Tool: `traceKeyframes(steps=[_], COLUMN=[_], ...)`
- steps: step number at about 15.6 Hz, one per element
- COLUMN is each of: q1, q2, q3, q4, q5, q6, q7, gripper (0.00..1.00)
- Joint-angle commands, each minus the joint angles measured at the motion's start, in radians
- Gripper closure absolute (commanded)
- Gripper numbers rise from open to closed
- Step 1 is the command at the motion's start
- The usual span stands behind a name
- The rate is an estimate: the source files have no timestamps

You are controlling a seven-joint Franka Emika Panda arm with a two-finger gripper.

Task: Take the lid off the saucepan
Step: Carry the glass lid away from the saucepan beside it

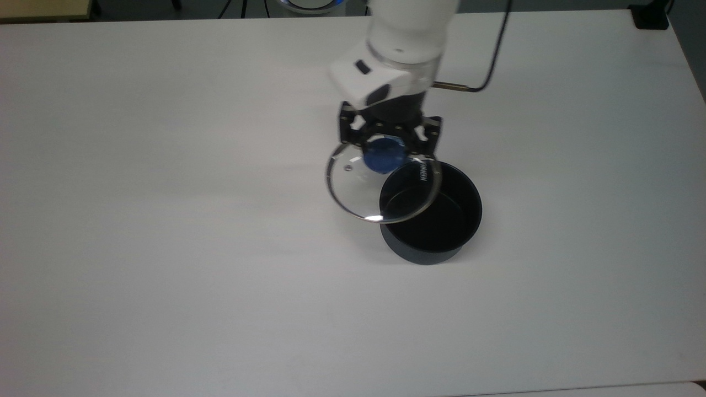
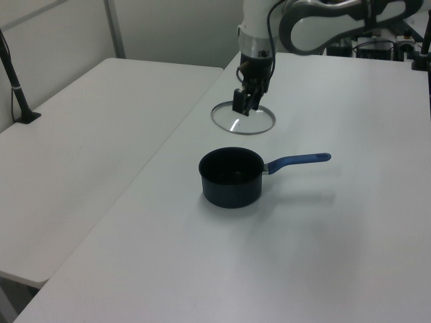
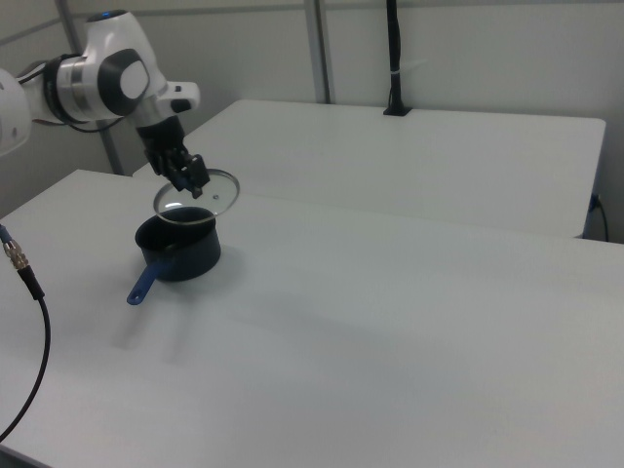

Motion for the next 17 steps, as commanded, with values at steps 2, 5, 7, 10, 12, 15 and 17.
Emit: traceKeyframes(steps=[2,5,7,10,12,15,17], q1=[-0.099,-0.201,-0.260,-0.321,-0.367,-0.387,-0.386], q2=[-0.139,-0.210,-0.248,-0.330,-0.339,-0.305,-0.270], q3=[0.000,0.000,0.000,0.000,0.000,0.000,0.000], q4=[-0.170,-0.277,-0.361,-0.577,-0.683,-0.721,-0.721], q5=[-0.008,-0.009,-0.015,-0.078,-0.094,-0.103,-0.114], q6=[-0.068,-0.085,-0.079,0.058,0.216,0.287,0.296], q7=[-0.237,-0.352,-0.418,-0.473,-0.475,-0.477,-0.475], gripper=[0.64,0.64,0.64,0.61,0.61,0.61,0.61])
